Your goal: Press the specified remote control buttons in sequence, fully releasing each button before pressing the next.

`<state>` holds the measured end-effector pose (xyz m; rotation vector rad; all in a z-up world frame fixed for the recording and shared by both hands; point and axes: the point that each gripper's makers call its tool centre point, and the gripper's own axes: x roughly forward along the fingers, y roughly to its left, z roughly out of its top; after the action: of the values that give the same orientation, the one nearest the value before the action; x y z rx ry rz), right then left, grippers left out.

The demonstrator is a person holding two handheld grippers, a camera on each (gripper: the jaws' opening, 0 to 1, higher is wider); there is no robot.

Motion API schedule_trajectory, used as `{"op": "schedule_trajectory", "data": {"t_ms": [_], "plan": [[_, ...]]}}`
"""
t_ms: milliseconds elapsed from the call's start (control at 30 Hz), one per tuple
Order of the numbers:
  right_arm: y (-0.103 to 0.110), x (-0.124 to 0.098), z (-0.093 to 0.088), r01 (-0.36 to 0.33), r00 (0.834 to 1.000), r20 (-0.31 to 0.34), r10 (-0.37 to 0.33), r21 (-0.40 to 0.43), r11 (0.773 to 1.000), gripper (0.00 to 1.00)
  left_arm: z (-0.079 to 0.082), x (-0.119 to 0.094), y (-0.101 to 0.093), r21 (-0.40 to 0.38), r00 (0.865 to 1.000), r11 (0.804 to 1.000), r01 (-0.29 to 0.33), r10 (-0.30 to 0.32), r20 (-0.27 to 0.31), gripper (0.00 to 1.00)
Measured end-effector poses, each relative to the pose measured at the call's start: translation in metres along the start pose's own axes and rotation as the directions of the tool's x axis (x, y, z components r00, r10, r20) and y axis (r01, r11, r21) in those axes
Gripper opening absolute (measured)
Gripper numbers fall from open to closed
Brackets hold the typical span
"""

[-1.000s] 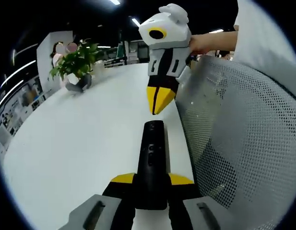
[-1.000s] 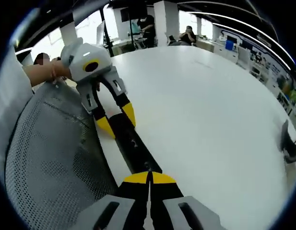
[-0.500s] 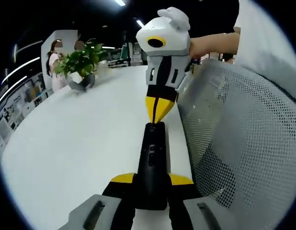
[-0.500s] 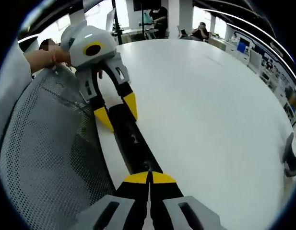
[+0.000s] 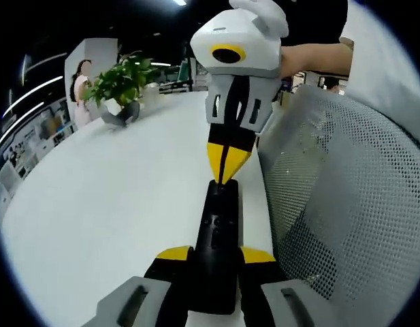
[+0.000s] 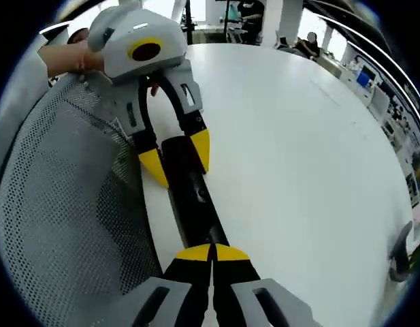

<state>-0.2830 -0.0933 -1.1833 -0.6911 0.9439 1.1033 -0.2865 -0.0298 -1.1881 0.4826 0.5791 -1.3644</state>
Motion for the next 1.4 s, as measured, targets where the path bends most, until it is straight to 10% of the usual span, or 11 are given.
{"op": "schedule_trajectory", "data": {"t_ms": [233,1400], "plan": [[0.002,-0.005,-0.001,-0.017,0.98,0.196,-0.014,0.156,0.988,0.0,-0.003,-0.002,-0.002,0.018,1.0,1.0,0.023,-0.023,0.014,0.24],[0.01,0.002,0.007,-0.088,0.996,0.017,0.089,-0.056,0.995,0.0,-0.004,0.002,-0.001,0.023,0.998,0.999,0.047,-0.048,0.051,0.24]]}}
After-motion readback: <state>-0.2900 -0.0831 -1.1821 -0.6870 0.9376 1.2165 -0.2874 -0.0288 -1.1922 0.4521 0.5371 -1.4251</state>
